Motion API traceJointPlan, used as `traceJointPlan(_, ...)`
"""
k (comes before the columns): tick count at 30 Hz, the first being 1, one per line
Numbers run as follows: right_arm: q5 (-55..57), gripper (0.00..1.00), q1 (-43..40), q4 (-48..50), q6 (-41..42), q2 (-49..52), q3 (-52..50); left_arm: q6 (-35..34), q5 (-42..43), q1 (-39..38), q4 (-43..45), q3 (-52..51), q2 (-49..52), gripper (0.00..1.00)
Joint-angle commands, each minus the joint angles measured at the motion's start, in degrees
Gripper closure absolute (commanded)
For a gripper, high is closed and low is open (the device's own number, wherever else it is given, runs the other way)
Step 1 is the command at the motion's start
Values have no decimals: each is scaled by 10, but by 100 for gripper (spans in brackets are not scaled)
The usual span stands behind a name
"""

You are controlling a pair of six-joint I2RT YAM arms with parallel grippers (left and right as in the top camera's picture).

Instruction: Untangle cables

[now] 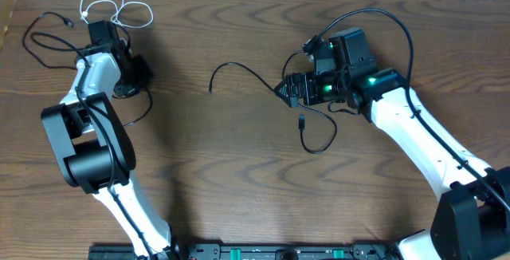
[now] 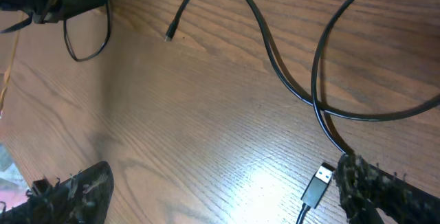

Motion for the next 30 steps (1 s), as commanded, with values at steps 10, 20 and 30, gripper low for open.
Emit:
traceJointPlan(10, -1, 1, 2, 0, 1, 5, 3, -92, -122, 2, 2, -3, 8, 47)
traceJointPlan(20, -2, 1, 2, 3, 1, 5, 3, -80, -126, -20, -17, -6, 17, 47)
traceJointPlan(30, -1, 1, 2, 0, 1, 5, 3, -80, -122, -24, -15, -6, 35, 48)
